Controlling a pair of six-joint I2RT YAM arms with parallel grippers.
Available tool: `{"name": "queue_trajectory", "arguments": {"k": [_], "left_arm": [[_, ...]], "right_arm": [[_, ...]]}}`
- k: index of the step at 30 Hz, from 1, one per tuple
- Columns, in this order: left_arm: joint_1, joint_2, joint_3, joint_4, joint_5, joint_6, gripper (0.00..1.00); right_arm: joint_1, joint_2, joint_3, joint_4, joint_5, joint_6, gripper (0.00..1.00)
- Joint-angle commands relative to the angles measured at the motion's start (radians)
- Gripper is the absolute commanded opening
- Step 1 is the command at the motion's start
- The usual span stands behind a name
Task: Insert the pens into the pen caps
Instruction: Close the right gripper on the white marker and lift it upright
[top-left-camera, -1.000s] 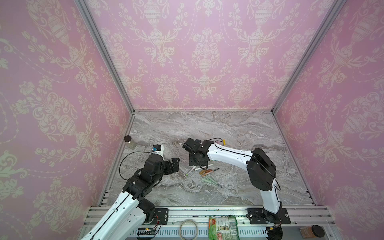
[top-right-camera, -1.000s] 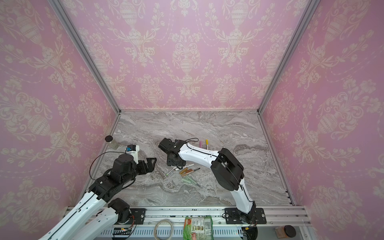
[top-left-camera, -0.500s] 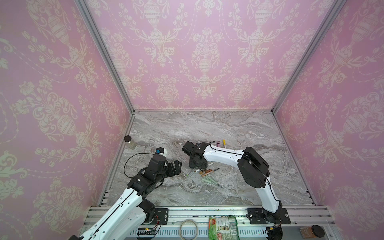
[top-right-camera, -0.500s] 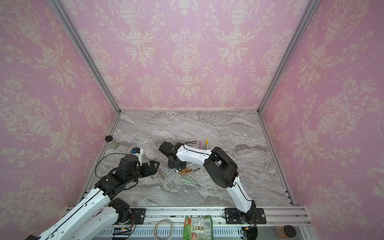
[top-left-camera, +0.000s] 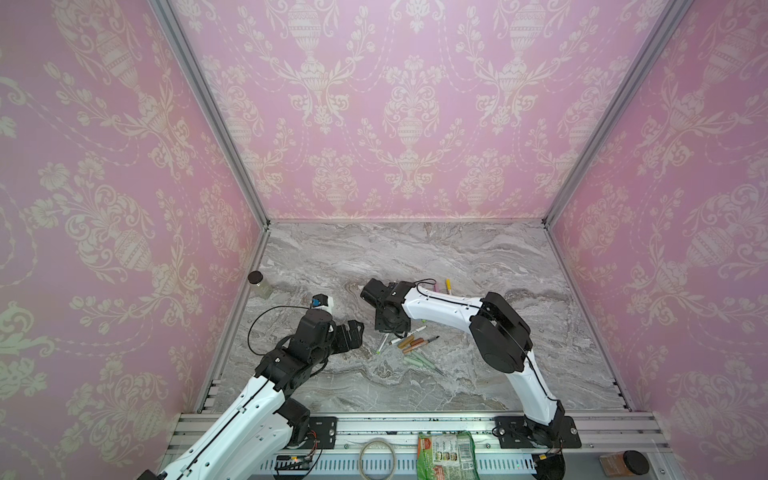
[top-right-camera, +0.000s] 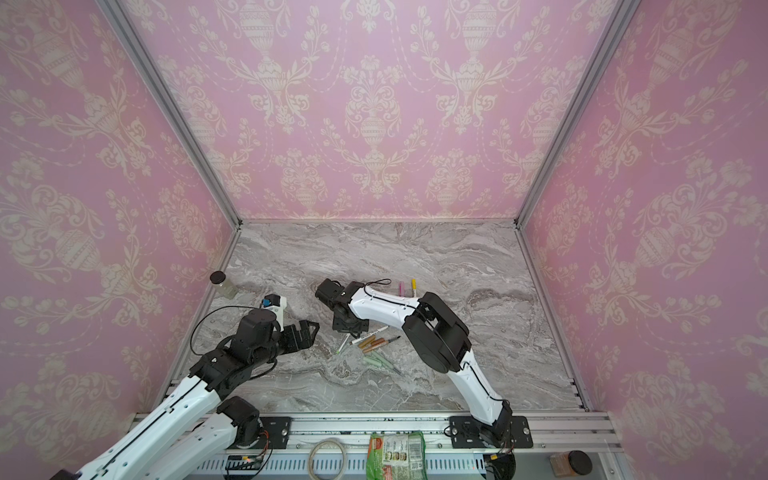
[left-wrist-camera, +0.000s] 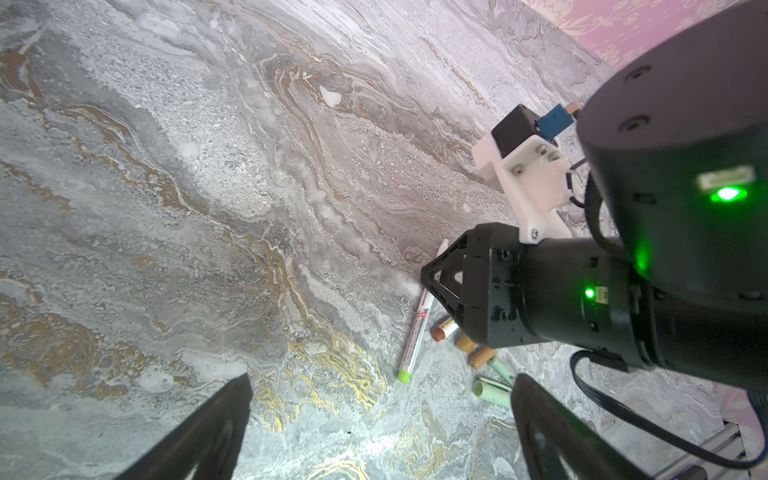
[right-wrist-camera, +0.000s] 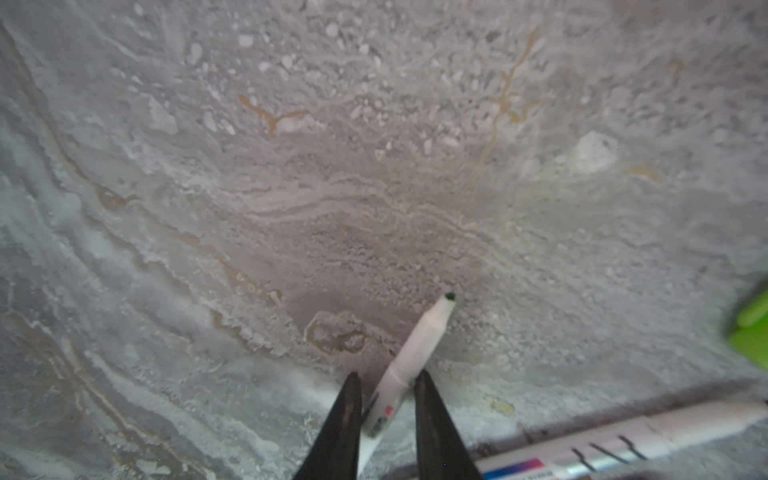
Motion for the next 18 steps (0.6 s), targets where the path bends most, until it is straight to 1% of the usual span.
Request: {"name": "queue_trajectory", "arguments": {"k": [1, 7, 12, 16, 18], "left_arm": [[0.010, 0.000, 0.003, 0.003, 0.011, -0.005, 0.99], [0.009, 0.010, 0.017, 0.004, 0.006, 0.012, 0.99], [0.011, 0.002, 0.011, 0.006, 0.018, 0.014, 0.99], [0.011, 0.003, 0.013, 0.025, 0.050, 0.019, 0.99], [0.011, 0.006, 0.013, 0.051, 0.078, 0.021, 0.99]], "right_arm": [[-0.003, 0.068, 0.012, 0.005, -0.032, 0.003, 0.20], [-0.012, 0.083, 0.021, 0.032, -0.057, 0.028, 0.10], [-0.027, 0.048, 0.006, 0.076, -0.068, 0.038, 0.03], [-0.054, -0.047, -0.069, 0.225, -0.115, 0.038, 0.00], [-0.069, -0.104, -0.102, 0.295, -0.139, 0.033, 0.00]]}}
